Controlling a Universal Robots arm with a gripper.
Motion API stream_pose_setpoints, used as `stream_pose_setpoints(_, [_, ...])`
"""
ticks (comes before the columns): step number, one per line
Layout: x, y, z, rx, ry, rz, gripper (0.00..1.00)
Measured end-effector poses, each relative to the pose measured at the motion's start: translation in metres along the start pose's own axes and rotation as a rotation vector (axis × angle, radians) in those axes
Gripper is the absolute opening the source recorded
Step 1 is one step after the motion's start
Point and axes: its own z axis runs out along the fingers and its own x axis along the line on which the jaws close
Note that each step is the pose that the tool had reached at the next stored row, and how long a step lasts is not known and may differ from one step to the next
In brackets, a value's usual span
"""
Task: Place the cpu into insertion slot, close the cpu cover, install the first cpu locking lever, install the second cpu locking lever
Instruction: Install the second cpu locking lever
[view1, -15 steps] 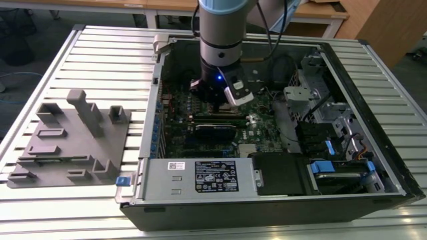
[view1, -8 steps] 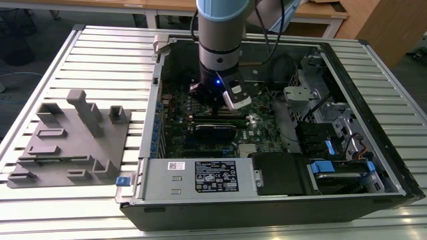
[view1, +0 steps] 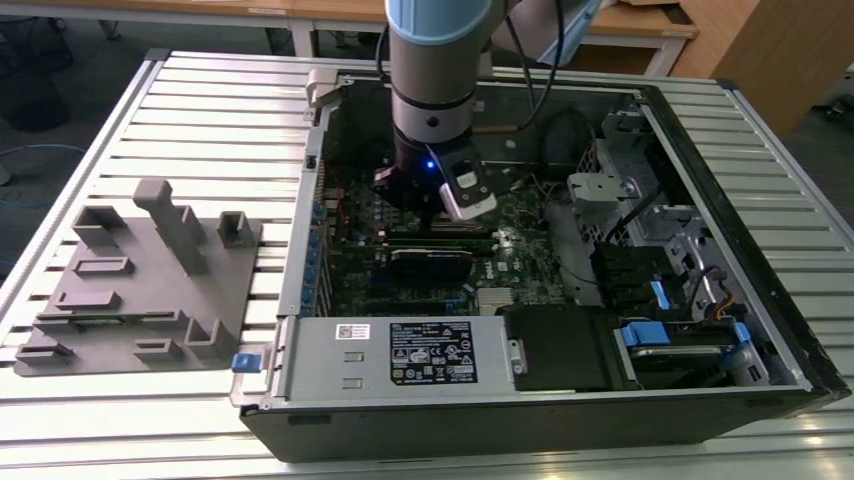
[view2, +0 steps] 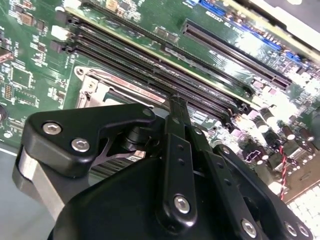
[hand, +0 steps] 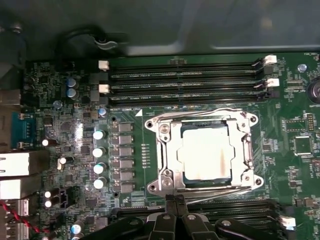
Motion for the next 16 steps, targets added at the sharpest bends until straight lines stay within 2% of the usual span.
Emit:
stream_pose_setpoints(10, [0.0132,-0.0013,0.0030,-0.0028,0.0019,0.003,0.11])
stream_pose_setpoints(16, [0.0153,-0.0015,0.0034,-0.0030,0.0030,0.004,0.11])
